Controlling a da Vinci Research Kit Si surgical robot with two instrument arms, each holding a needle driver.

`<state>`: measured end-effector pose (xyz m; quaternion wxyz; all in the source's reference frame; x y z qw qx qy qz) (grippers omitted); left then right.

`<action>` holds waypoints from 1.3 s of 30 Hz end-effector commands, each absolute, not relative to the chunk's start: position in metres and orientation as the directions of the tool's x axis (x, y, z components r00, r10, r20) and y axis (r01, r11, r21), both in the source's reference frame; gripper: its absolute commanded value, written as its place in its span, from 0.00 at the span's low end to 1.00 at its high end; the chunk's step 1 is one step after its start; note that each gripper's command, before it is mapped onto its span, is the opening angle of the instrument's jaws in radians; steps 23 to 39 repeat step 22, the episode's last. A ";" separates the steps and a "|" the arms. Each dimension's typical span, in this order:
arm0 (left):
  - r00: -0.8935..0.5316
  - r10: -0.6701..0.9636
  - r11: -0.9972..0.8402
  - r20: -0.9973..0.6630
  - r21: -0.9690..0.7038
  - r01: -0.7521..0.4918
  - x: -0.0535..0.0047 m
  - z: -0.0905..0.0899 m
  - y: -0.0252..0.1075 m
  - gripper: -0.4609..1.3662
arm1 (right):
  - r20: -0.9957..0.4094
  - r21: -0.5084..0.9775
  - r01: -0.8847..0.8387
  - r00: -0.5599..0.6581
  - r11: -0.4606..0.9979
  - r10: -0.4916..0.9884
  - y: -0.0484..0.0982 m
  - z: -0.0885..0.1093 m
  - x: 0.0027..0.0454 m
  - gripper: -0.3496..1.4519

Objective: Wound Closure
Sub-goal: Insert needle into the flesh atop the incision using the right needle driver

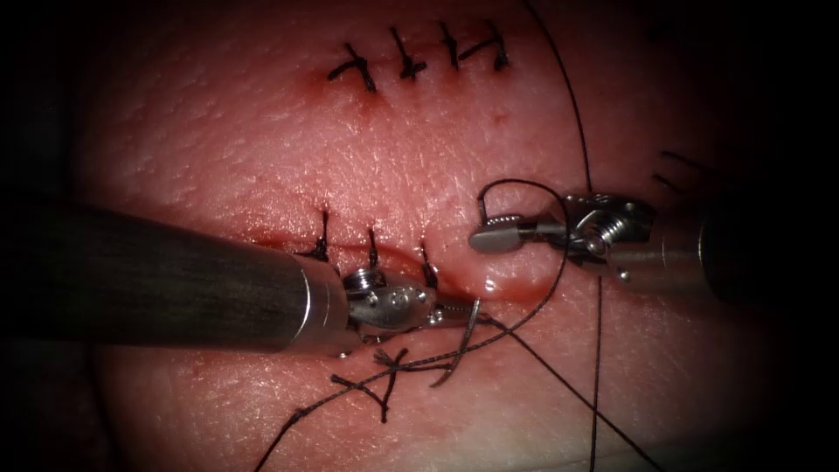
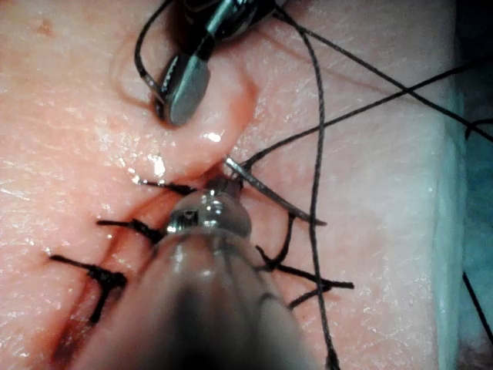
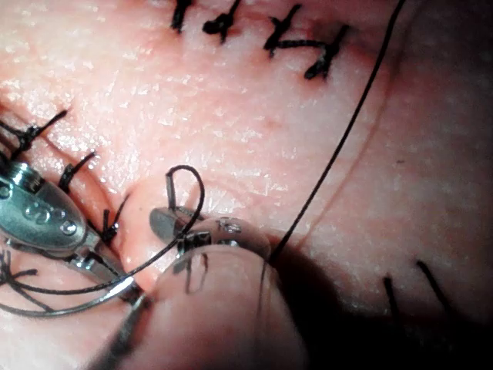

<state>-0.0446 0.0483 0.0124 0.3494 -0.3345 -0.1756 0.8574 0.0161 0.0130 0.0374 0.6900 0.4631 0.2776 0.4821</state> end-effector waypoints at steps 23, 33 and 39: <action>-0.530 0.716 -0.695 -0.454 -0.535 -0.481 -0.0447 0.012 0.048 0.15 | 0.079 0.912 -0.398 0.409 0.099 0.909 0.013 0.038 0.0166 0.00; -0.530 0.716 -0.695 -0.454 -0.535 -0.481 -0.0447 0.012 0.048 0.15 | 0.079 0.912 -0.398 0.409 0.099 0.909 0.013 0.038 0.0166 0.00; -0.530 0.716 -0.695 -0.454 -0.535 -0.481 -0.0447 0.012 0.048 0.15 | 0.079 0.912 -0.398 0.409 0.099 0.909 0.013 0.038 0.0166 0.00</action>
